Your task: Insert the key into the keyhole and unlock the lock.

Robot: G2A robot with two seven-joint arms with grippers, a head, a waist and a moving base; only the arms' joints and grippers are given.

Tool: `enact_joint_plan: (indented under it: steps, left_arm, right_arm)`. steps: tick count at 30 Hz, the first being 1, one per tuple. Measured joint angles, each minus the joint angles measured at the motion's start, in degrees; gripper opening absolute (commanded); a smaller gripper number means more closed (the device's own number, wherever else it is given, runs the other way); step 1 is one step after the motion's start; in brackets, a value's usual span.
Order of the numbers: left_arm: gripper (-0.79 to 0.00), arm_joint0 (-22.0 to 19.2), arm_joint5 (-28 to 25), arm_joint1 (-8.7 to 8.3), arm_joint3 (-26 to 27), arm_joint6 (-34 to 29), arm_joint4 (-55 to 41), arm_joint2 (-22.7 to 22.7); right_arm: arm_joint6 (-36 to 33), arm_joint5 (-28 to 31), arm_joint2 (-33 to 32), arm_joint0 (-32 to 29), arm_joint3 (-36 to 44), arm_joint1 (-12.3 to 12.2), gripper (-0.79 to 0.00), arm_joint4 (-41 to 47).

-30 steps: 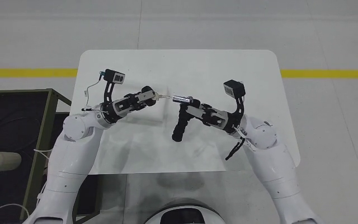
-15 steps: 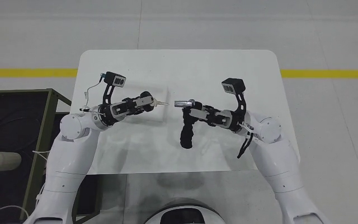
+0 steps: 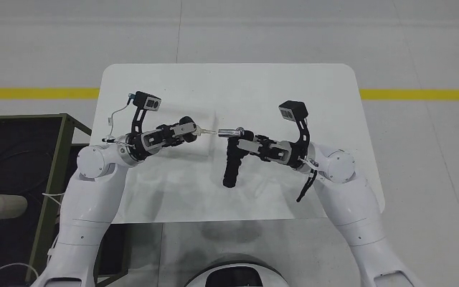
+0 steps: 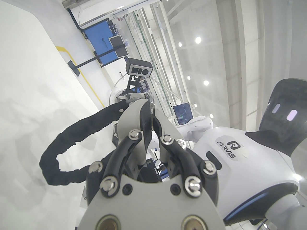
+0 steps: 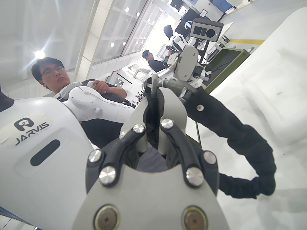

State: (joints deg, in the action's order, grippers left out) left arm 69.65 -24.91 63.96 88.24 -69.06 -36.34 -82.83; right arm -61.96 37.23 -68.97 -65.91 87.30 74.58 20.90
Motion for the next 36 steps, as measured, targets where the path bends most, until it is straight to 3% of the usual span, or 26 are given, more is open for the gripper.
enact_joint_plan:
  steps: [36]
  left_arm:
    - [-0.785, 0.2, 0.0, 1.21, 0.1, -1.5, 1.8, 0.4]
  right_arm:
    - [0.7, 0.1, 1.0, -0.2, 0.8, 0.1, -0.785, -1.5]
